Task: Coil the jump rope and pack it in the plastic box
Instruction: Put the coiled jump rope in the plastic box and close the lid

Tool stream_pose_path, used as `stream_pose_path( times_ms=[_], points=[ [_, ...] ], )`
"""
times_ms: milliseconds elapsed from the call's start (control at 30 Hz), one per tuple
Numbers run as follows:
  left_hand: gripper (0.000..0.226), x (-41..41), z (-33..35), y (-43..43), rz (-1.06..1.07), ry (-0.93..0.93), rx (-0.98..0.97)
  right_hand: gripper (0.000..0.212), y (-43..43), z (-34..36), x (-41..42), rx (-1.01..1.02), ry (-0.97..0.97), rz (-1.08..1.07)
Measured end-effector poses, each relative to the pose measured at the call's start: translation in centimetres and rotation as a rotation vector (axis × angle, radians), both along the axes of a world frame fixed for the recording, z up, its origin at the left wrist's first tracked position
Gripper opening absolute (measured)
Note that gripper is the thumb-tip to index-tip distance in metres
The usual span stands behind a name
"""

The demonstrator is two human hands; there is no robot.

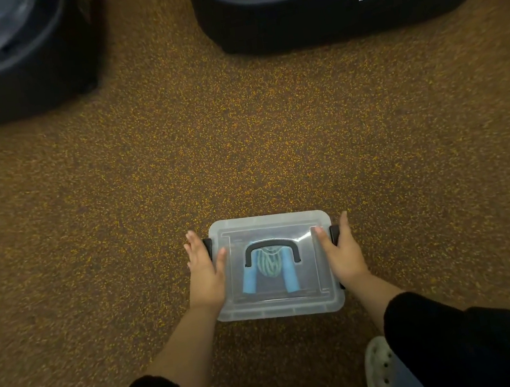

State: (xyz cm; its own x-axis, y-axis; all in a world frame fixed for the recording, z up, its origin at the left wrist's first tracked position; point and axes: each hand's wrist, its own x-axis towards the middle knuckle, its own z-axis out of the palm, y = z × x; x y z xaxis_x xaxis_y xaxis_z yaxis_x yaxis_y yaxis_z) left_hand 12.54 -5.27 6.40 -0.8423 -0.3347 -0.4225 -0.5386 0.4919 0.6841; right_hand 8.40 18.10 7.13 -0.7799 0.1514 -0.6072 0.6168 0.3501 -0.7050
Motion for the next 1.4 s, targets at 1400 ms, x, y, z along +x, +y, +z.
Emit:
stream_pose_path(
  times_ms=[1400],
  points=[
    [0.058, -0.6, 3.4, 1.1, -0.088, -0.066, -0.133, 0.052, -1.9, 1.5, -1.7, 0.383, 0.190, 0.351]
  ],
)
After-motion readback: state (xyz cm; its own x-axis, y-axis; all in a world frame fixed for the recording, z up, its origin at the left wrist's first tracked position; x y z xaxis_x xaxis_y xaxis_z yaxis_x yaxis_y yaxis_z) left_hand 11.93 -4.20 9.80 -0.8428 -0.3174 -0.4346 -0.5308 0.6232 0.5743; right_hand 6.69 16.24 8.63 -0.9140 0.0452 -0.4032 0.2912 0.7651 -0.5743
